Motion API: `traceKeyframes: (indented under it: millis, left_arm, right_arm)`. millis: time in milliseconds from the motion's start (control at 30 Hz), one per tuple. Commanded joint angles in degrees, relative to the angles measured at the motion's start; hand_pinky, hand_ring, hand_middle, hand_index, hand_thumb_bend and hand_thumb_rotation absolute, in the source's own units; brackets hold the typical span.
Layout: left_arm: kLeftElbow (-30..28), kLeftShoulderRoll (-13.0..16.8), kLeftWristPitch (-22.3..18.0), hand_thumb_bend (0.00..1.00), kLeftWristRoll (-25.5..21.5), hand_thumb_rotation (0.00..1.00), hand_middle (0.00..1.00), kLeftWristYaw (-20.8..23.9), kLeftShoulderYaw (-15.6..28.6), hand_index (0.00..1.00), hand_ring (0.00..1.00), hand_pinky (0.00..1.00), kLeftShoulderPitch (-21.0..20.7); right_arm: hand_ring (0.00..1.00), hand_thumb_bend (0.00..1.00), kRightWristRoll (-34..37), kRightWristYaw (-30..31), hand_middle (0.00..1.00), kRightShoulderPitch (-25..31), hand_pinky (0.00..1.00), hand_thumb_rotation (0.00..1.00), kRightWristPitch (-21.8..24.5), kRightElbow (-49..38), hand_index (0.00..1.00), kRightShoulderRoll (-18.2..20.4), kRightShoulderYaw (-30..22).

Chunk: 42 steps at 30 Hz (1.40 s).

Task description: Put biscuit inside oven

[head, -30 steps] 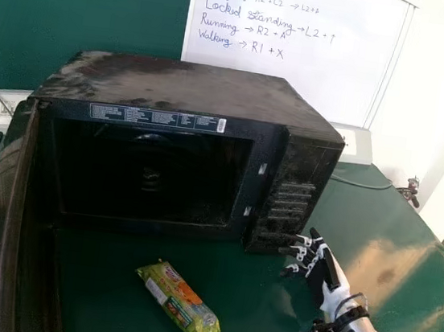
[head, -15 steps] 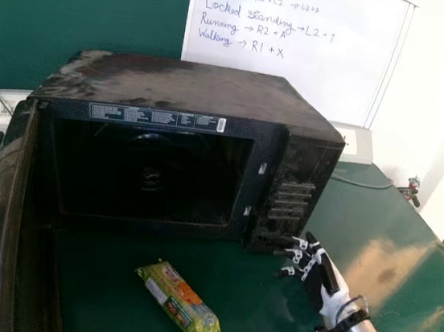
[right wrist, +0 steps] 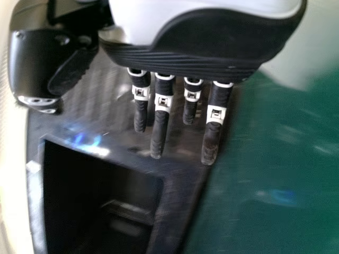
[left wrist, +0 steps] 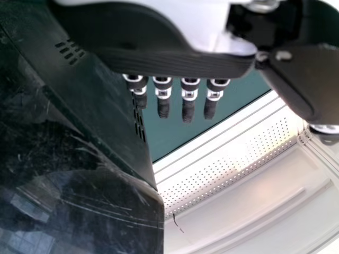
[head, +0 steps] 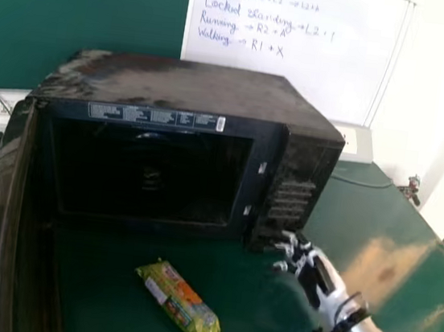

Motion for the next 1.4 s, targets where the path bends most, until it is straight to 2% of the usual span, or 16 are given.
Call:
traceKeyframes:
  millis: [0, 67, 133, 267, 333, 567, 733, 900, 1033, 1367]
  left_arm:
    - [2.8, -3.4, 0.7, 0.32, 0.0, 1.0, 0.68, -0.3, 0.0, 1.0, 0.07, 0.0, 2.5]
    - [2.7, -3.5, 0.9, 0.32, -0.1, 1.0, 0.69, -0.7, 0.0, 1.0, 0.02, 0.0, 2.5]
    - [2.7, -3.5, 0.6, 0.32, 0.0, 1.0, 0.69, -0.9, 0.0, 1.0, 0.01, 0.0, 2.5]
    - [3.2, -3.2, 0.6, 0.32, 0.0, 1.0, 0.68, -0.8, 0.0, 1.0, 0.06, 0.0, 2.3]
    - [3.3, -3.2, 0.7, 0.32, 0.1, 1.0, 0.68, -1.1, -0.1, 1.0, 0.06, 0.0, 2.3]
    - [2.8, -3.4, 1.0, 0.33, 0.1, 1.0, 0.68, 0.1, -0.1, 1.0, 0.09, 0.0, 2.5]
    - [2.9, -3.4, 0.6, 0.32, 0.1, 1.0, 0.69, -0.7, -0.2, 1.0, 0.04, 0.0, 2.4]
    - [3.2, -3.1, 1.6, 0.33, 0.0, 1.0, 0.68, -0.9, -0.2, 1.0, 0.1, 0.0, 2.4]
    - [2.9, -3.3, 1.5, 0.32, 0.1, 1.0, 0.68, -1.0, -0.2, 1.0, 0.08, 0.0, 2.4]
    - [2.8, -3.6, 0.7, 0.34, 0.2, 1.0, 0.67, -0.3, -0.2, 1.0, 0.09, 0.0, 2.4]
  right_arm:
    - [0.6, 0.85, 0.3, -0.9, 0.7, 1.8, 0.5, 0.18, 1.6, -4.1, 0.87, 0.3, 0.4]
    - [0.62, 0.88, 0.6, -1.3, 0.72, 3.0, 0.54, 0.19, 3.5, -7.5, 0.87, 0.2, 0.6]
    - [0.63, 0.88, 1.1, -1.2, 0.72, 4.1, 0.56, 0.17, 5.0, -10.5, 0.88, 0.2, 0.6]
    - [0.67, 0.88, 1.6, -0.8, 0.74, 5.3, 0.61, 0.15, 6.6, -14.2, 0.88, 0.0, 0.7]
    - [0.68, 0.88, 1.8, -0.7, 0.74, 5.6, 0.63, 0.14, 7.2, -15.4, 0.88, 0.0, 0.6]
    - [0.69, 0.89, 1.6, -0.9, 0.75, 6.8, 0.64, 0.15, 8.2, -18.9, 0.87, 0.0, 0.9]
    - [0.7, 0.88, 1.6, -0.6, 0.77, 7.2, 0.64, 0.14, 8.2, -20.3, 0.87, -0.1, 1.2]
    - [0.7, 0.88, 1.0, -0.9, 0.77, 7.9, 0.65, 0.17, 8.2, -22.5, 0.87, -0.3, 1.9]
    - [0.71, 0.88, 0.4, -2.0, 0.77, 8.8, 0.65, 0.17, 8.6, -25.0, 0.86, -0.3, 2.3]
    - [0.75, 0.88, -2.7, -6.0, 0.79, 12.3, 0.73, 0.21, 10.7, -35.0, 0.87, -1.5, 3.6]
